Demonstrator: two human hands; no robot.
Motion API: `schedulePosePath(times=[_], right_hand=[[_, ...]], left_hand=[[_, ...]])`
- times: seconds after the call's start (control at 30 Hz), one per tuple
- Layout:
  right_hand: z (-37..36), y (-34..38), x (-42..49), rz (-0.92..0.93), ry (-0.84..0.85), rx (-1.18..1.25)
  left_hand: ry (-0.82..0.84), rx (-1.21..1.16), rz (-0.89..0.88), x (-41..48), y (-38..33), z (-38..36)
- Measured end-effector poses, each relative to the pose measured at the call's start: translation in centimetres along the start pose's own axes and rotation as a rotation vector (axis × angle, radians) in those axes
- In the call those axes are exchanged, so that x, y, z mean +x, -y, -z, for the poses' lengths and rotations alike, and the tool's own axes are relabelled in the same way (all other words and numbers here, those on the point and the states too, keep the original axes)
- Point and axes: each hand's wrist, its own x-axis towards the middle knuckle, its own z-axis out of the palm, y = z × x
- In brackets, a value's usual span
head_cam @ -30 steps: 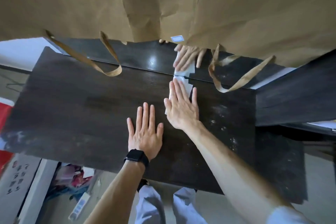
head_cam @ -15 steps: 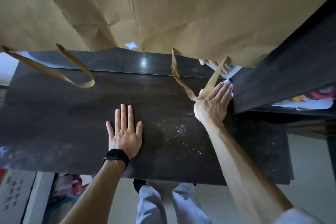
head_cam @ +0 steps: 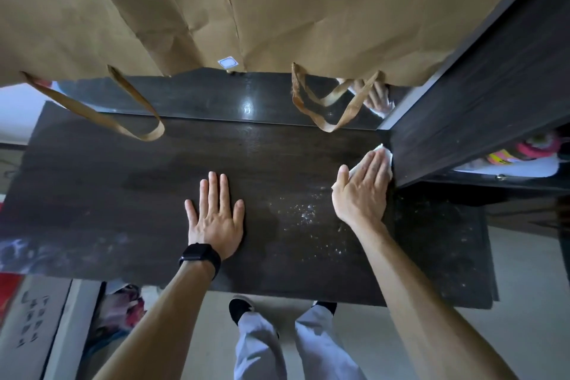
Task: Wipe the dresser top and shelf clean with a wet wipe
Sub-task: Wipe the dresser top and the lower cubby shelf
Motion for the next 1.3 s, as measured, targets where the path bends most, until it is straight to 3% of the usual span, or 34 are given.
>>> schedulePosePath(times=[0.13,0.23,0.37,0.5,0.57,0.73,0.87,1.07,1.13,1.3], right_hand=[[-1.2,-4.2,-5.5,0.384,0.126,-0.239],[0.3,-6.2,-3.4,0.496,0.075,-0.032],[1.6,-3.0,0.0,0.623,0.074,0.017],[0.9,1.2,-3.3,1.006,0.192,-0.144],[0.5,1.5,-3.9,1.098,0.212,-0.134],[-0.1,1.3,-1.2,0.943,0.069,0.164],[-0.6,5.0,-0.5,0.612,0.034,0.151],[-2.8,9.3,-3.0,0.355,0.003,0.015],[-3.4,10.6,-2.4,0.360,-0.009,-0.024],[-3.9,13.1,-1.6,0.570,0.063,-0.091]], left_hand=[[0.016,0.006,-0.014,-0.3,0.5,0.3],[-0.008,0.006,-0.049,-1.3,1.4,0.1],[-0.079,0.009,-0.082,-4.2,3.4,-1.3],[-0.093,0.034,-0.055,-7.3,4.7,-2.7],[-0.104,0.020,-0.023,-8.0,4.7,-2.9],[-0.152,-0.001,0.020,-8.0,4.2,-3.2],[-0.187,-0.024,0.035,-7.9,4.1,-3.8],[-0.201,-0.022,0.033,-7.9,4.1,-3.9],[-0.207,-0.019,0.031,-7.9,4.1,-4.1],[-0.237,-0.007,0.025,-7.8,4.4,-4.6]])
